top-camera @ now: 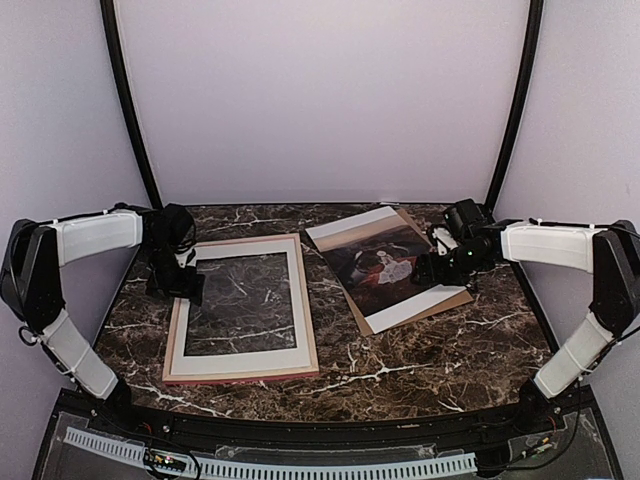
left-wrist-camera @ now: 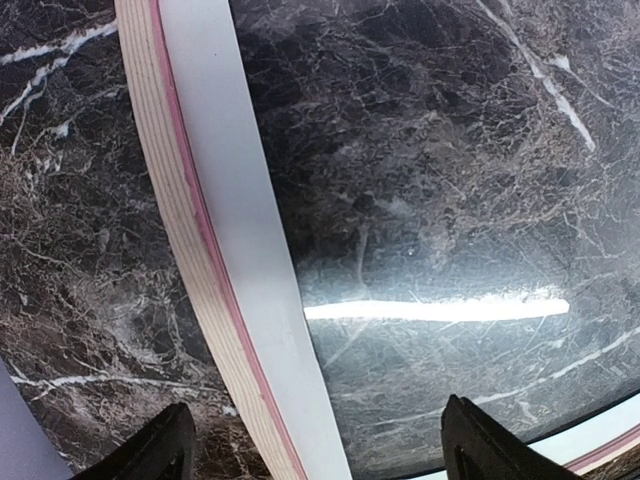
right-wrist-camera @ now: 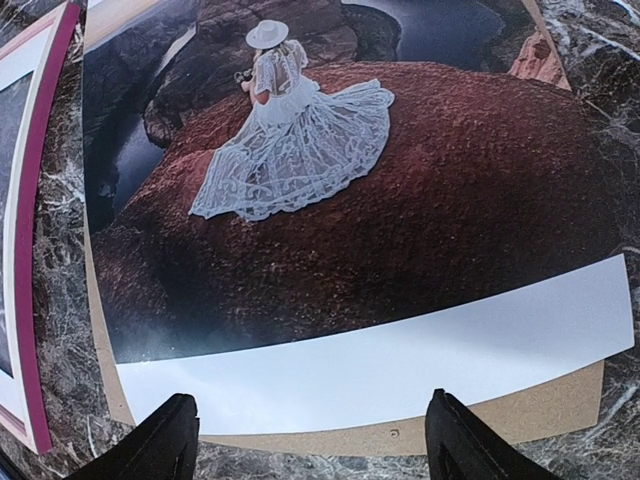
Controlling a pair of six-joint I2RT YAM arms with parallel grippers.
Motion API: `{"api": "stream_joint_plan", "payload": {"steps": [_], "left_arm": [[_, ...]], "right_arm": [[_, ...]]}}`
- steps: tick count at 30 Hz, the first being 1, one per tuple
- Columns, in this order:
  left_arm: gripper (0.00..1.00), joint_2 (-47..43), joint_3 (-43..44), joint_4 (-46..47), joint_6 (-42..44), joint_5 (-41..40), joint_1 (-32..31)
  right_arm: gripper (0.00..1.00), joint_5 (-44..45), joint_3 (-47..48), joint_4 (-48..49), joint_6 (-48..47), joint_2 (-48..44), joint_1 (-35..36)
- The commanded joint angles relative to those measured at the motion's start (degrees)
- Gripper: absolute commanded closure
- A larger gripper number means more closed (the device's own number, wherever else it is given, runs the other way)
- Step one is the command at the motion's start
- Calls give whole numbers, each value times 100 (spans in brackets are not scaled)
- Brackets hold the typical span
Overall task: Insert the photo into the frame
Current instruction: Place the mat board on the glass panel, then pick up the photo from the backboard.
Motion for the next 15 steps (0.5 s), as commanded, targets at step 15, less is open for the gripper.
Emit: {"api": "stream_joint_plan", "payload": {"steps": [15], "left_arm": [[6, 117, 1069, 1870, -563, 1037, -1503]], "right_arm": [[9, 218, 797, 509, 48, 915, -1326]]}}
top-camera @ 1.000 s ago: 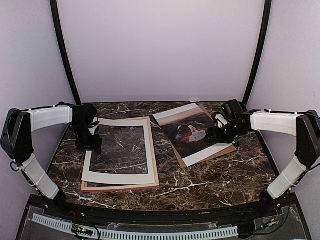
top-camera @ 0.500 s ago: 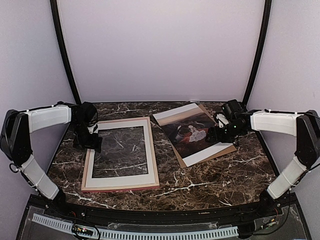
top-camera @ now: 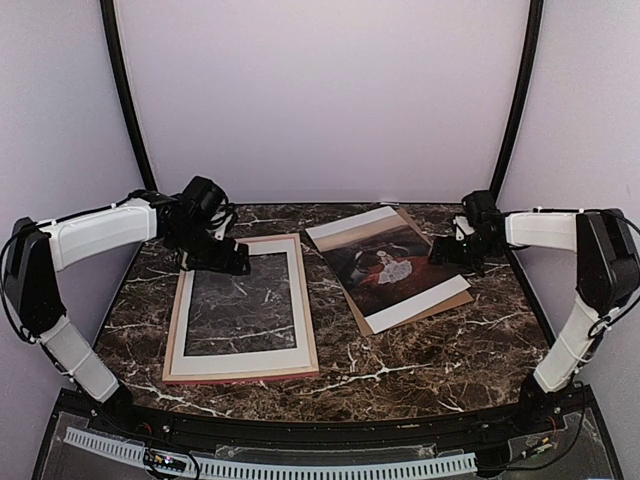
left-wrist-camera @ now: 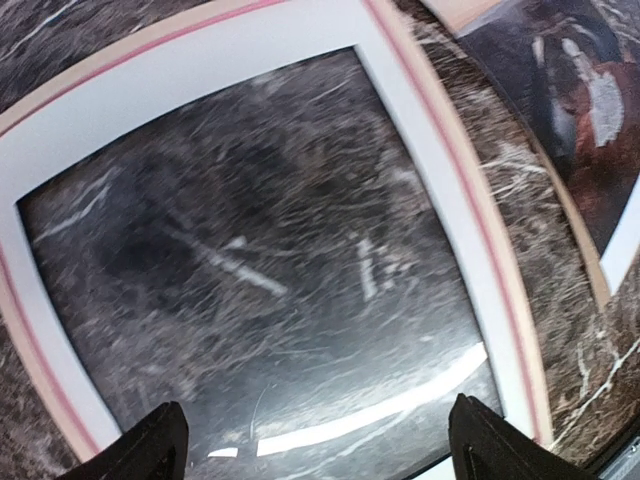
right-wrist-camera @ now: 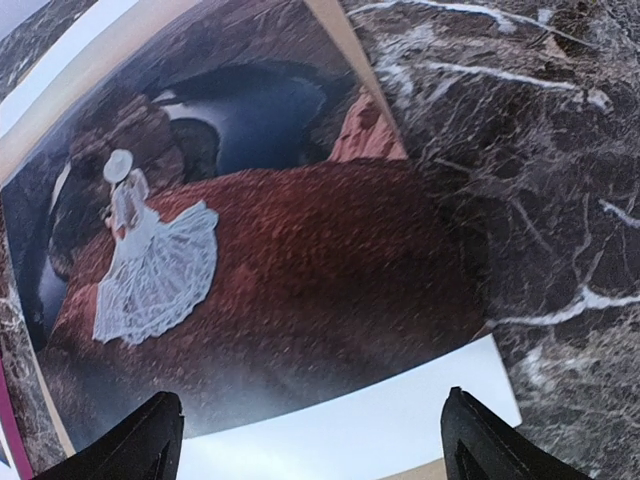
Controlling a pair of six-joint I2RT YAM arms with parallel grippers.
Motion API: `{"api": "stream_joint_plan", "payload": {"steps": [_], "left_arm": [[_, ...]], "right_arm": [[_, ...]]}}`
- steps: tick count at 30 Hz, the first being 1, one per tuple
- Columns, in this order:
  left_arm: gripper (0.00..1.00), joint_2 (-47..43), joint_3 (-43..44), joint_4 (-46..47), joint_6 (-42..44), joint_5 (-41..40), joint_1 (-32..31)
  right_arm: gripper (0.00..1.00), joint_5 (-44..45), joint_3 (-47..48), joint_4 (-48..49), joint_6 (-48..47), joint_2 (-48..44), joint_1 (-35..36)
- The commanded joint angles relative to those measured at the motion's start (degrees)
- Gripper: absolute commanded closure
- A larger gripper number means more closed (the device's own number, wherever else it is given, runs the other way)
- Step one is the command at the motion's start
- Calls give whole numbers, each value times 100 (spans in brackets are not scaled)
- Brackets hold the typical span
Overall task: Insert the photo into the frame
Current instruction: Pick up the photo from the backboard.
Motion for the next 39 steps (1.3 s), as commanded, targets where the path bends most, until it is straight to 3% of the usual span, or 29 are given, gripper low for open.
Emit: {"api": "stream_joint_plan", "payload": {"steps": [1, 7, 16, 26, 39], "left_arm": [[7, 348, 399, 918, -394, 592, -491], [7, 980, 854, 2086, -895, 1109, -1120], [7, 2397, 2030, 2543, -1165, 1173, -1880], [7, 3769, 2889, 3093, -1363, 1461, -2193], [22, 4344, 3077, 3203, -1786, 1268, -2339]], "right_arm": [[9, 149, 377, 196, -5, 342, -366], [10, 136, 408, 232, -24, 688, -815], [11, -158, 59, 481, 19, 749, -996], [14, -673, -466, 809, 28, 629, -1164], [24, -1383, -821, 976, 55, 376, -1225]]}}
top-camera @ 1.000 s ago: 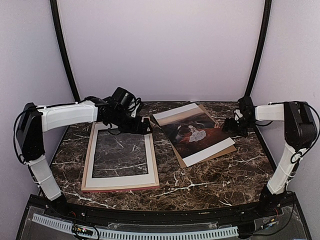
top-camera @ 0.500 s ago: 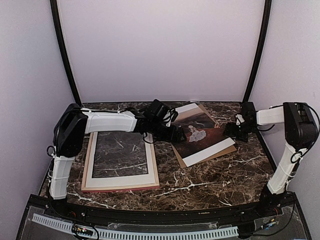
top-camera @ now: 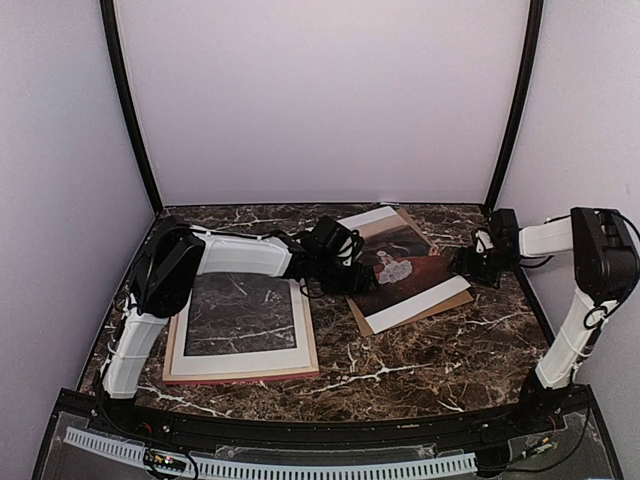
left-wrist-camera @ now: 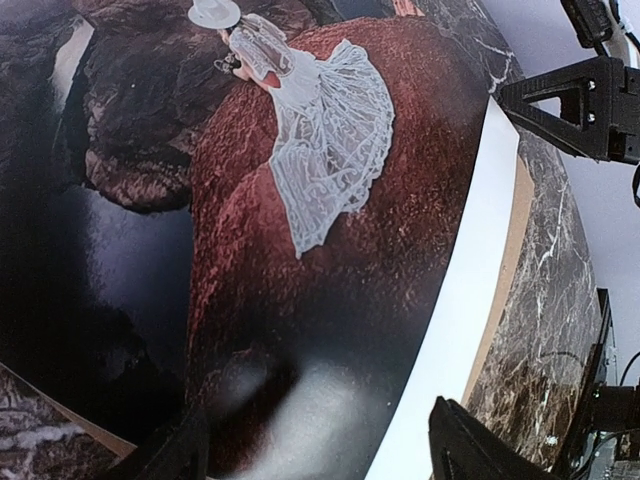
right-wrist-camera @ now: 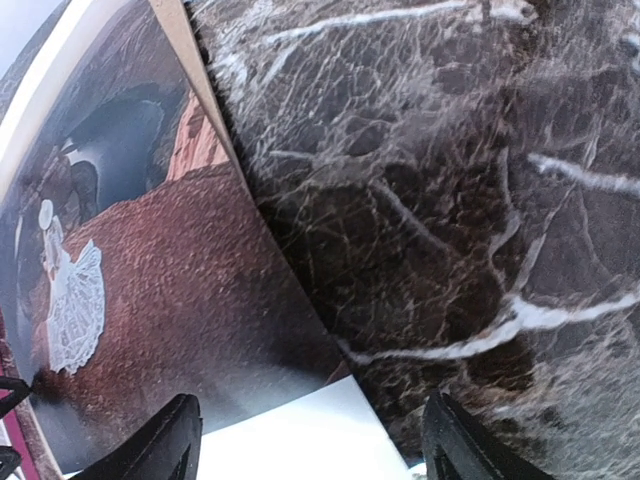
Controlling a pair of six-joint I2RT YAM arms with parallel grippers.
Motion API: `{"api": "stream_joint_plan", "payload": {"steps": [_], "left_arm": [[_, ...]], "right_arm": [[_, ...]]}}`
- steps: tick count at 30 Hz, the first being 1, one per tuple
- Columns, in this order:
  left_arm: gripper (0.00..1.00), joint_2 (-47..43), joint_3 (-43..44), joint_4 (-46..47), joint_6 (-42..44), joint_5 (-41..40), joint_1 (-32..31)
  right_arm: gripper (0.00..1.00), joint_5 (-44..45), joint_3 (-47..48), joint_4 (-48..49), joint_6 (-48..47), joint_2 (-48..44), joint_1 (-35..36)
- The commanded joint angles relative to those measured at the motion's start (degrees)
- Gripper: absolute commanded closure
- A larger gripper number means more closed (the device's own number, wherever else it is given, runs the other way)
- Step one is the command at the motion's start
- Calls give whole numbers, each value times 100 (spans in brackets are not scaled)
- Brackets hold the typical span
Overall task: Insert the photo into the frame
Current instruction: Pick up the photo from the backboard.
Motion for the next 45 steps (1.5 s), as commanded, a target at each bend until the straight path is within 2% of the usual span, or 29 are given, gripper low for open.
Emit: {"api": "stream_joint_plan", "payload": {"steps": [1, 16, 29, 35, 45], "left_arm": [[23, 86, 91, -37, -117, -121, -95], [29, 114, -304, -56, -243, -331, -186], [31, 108, -388, -111, -256, -378, -196], [32, 107, -372, -115, -246, -355, -195], [32, 33, -461, 17, -280, -283, -211]], "right_arm": [[26, -470, -236, -89, 55, -170, -5], [50, -1078, -508, -92, 99, -580, -280], [60, -1250, -616, -236, 65, -686, -294], [66, -1444, -864, 35, 121, -730, -285], [86, -1534, -799, 508, 388, -650, -235]]}}
